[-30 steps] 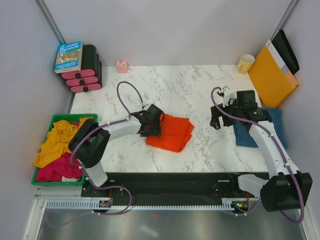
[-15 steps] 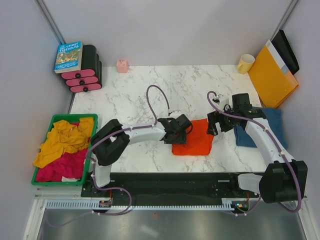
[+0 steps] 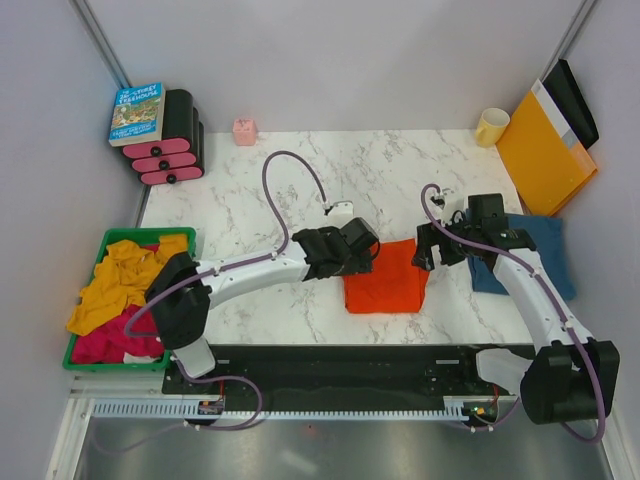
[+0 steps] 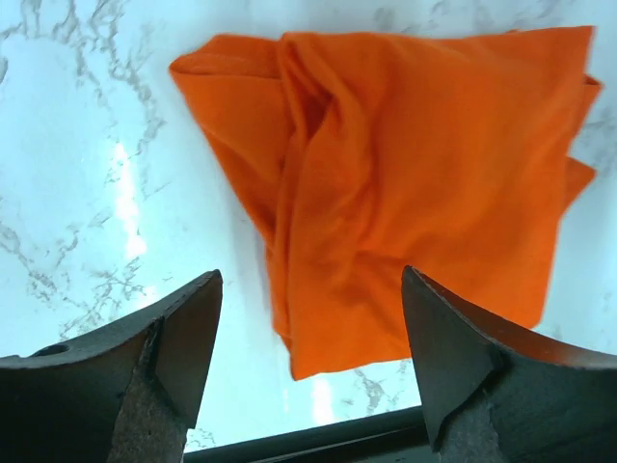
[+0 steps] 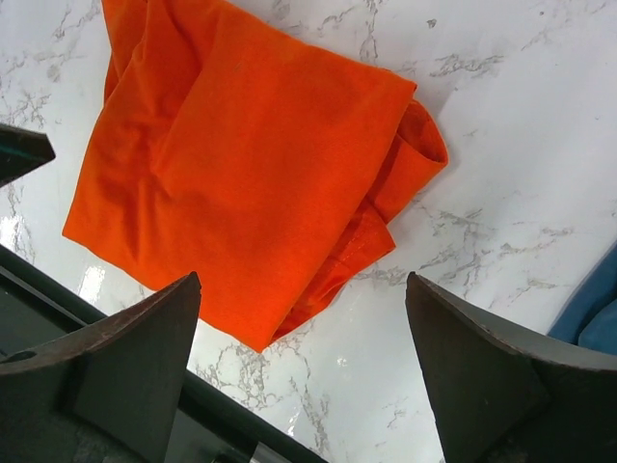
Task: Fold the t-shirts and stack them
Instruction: Put the neatly folded tshirt into the corner of the board with the right arm
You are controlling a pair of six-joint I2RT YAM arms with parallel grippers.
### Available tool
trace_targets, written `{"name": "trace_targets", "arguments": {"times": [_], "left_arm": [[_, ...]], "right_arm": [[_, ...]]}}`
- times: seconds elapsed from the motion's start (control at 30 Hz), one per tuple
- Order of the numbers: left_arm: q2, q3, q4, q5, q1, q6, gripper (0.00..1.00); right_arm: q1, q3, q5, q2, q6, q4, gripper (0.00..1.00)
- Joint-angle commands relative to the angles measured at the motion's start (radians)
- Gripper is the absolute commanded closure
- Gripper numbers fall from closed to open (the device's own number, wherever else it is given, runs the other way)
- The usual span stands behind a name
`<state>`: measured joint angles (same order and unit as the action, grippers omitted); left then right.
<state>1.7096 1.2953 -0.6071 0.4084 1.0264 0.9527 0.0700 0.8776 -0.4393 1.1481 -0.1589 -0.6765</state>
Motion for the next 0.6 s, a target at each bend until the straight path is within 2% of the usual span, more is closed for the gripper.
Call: {"name": "trace_targets", "arguments": {"times": [0.0,0.07,0.1,0.2,0.23,0.4,0.57], "left_arm": [[0.018,0.096,-0.006,0.056,0.061,-0.031,0.21],[0.07,0.125,-0.005,0.026,0.073,-0.04,0.28],[0.087,0.146,-0.003,0.02,0.078,-0.04,0.37],[0.154,0.177,0.015,-0.014,0.083,-0.045,0.5],[0.171,0.179,0.026,-0.026,0.083,-0.049,0.59],[0.252,0.199,0.056,-0.063,0.078,-0.036,0.81],[0.295,0.191,0.069,-0.092,0.052,-0.016,0.85]], "right_arm": [[-0.003,-0.003,0.002,-0.01,0.03,0.043,0.06],[-0.001,-0.002,0.008,-0.007,0.033,0.043,0.07],[-0.002,0.0,0.013,0.001,0.033,0.041,0.08],[-0.002,0.012,0.04,0.035,0.033,0.026,0.08],[-0.001,0.023,0.054,0.045,0.035,0.022,0.08],[-0.001,0.049,0.056,0.094,0.048,-0.003,0.08],[-0.001,0.083,0.025,0.171,0.088,-0.008,0.08]]}}
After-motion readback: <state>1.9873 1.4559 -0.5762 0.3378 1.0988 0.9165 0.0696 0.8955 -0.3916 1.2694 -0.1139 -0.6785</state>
